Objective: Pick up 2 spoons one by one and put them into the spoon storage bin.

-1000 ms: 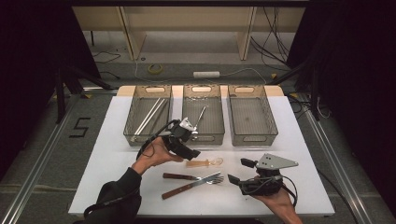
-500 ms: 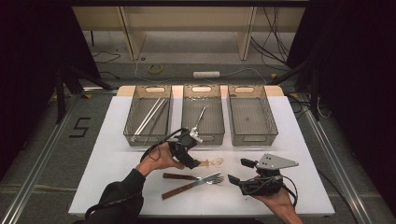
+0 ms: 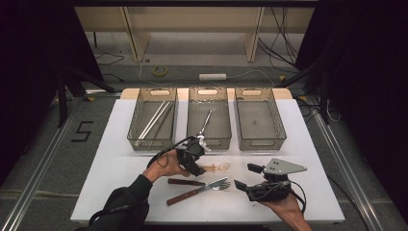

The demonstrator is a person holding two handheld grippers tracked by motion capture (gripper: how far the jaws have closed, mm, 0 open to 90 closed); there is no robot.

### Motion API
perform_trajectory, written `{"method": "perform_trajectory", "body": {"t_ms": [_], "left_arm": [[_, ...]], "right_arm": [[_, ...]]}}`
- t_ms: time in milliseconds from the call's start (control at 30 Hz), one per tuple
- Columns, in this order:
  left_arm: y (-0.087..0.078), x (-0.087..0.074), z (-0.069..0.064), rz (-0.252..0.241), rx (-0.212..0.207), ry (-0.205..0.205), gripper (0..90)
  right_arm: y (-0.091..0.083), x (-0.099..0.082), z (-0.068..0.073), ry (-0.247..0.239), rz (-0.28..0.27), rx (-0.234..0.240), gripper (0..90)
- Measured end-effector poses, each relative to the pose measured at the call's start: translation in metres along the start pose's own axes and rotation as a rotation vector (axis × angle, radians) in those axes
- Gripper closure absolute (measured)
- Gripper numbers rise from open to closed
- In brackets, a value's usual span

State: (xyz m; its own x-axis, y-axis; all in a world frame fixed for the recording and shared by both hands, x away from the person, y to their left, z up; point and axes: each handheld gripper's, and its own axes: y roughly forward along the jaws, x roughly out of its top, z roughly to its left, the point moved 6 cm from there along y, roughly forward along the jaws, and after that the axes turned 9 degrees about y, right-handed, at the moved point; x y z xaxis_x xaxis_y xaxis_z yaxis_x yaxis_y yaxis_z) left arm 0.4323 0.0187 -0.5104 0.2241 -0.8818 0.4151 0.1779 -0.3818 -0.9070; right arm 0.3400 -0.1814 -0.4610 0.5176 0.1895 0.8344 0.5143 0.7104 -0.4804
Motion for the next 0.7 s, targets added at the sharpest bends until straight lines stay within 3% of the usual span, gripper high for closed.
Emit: {"method": "perform_trajectory", "body": {"t_ms": [100,700], "left_arm": [[0.0016,0.0000,-0.0011,0.009,0.002,0.023,46.8],[0.0091,-0.0019,-0.0033,0.032,-0.008,0.065,66.3]], "right_arm": [[-0.0004,0.0000,0.0000,0.000,0.000,0.000,24.0],[0.0002,-0.0002,-0.0005,-0.004,0.002,-0.001,24.0]]}}
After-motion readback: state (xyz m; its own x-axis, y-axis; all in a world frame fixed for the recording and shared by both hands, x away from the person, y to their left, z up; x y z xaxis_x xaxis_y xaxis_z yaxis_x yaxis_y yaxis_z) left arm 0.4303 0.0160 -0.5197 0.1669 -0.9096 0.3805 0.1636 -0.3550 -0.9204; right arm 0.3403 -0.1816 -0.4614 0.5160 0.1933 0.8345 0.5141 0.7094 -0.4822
